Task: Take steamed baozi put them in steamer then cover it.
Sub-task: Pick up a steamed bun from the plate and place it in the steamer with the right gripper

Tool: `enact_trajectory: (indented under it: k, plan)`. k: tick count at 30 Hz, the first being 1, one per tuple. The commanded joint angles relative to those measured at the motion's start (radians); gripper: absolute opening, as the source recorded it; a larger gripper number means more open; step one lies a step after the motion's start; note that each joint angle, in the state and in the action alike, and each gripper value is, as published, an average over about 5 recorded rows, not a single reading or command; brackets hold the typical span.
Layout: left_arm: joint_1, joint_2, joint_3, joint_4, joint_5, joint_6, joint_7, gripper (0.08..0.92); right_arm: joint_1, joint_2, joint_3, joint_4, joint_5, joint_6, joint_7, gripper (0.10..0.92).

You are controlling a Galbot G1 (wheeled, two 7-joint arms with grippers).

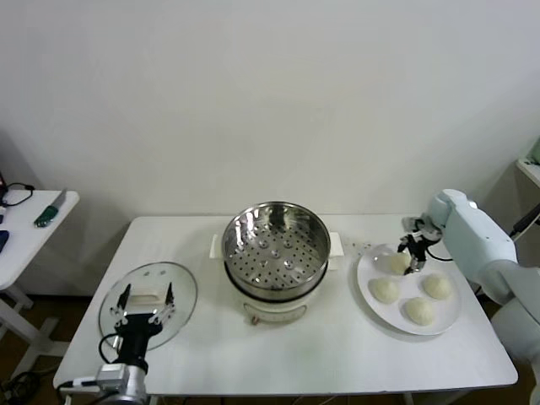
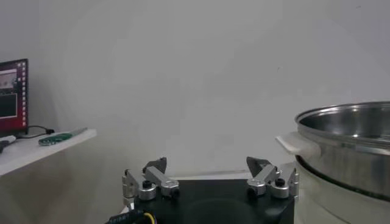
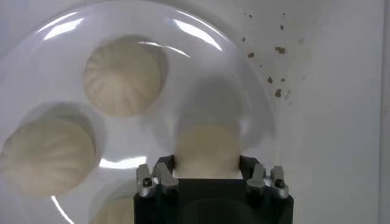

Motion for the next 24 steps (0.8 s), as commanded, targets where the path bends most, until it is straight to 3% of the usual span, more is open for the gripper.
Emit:
enact_trajectory:
  k: [1, 6, 11, 24]
  plan:
    - [0.012, -0.002, -0.002, -0.013, -0.011, 0.0, 0.001, 0.823, 0.084, -0.06, -0.152, 0.135, 0.121, 0.005, -0.019, 0.687]
    - [0.025, -0.002, -0.001, -0.02, -0.013, -0.001, 0.005, 0.823, 0.292, -0.113, -0.452, 0.334, 0.299, 0.024, -0.035, 0.687]
    - [0.038, -0.002, 0.002, -0.026, -0.013, -0.001, 0.008, 0.823, 0.514, -0.065, -0.662, 0.432, 0.428, 0.09, -0.038, 0.687]
    - [0.071, 0.005, 0.001, -0.025, -0.047, -0.006, 0.007, 0.823, 0.684, 0.195, -0.796, 0.585, 0.42, 0.277, -0.03, 0.695]
